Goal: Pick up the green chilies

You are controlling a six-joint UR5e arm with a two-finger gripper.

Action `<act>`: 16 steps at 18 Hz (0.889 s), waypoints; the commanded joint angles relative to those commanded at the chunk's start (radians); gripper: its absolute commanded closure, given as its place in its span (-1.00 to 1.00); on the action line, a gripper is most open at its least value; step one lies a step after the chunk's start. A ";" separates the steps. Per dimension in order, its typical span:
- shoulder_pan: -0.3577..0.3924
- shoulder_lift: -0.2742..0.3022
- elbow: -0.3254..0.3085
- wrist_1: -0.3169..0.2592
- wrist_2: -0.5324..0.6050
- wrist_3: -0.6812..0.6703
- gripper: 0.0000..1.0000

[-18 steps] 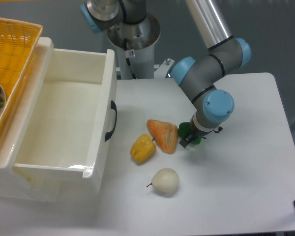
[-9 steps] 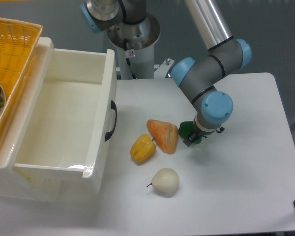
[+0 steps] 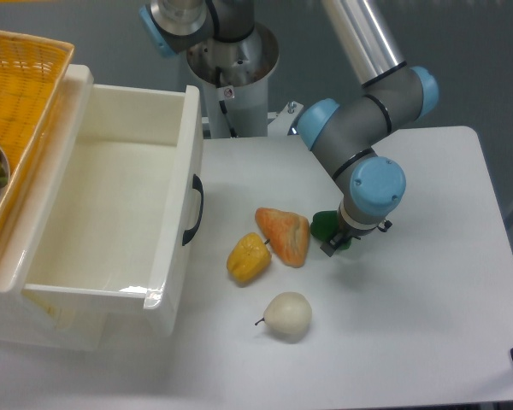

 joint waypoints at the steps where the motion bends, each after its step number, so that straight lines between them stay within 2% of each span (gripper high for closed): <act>1: 0.000 0.000 0.000 0.000 -0.001 -0.002 -1.00; 16: -0.014 0.006 -0.035 0.005 -0.003 -0.029 -0.96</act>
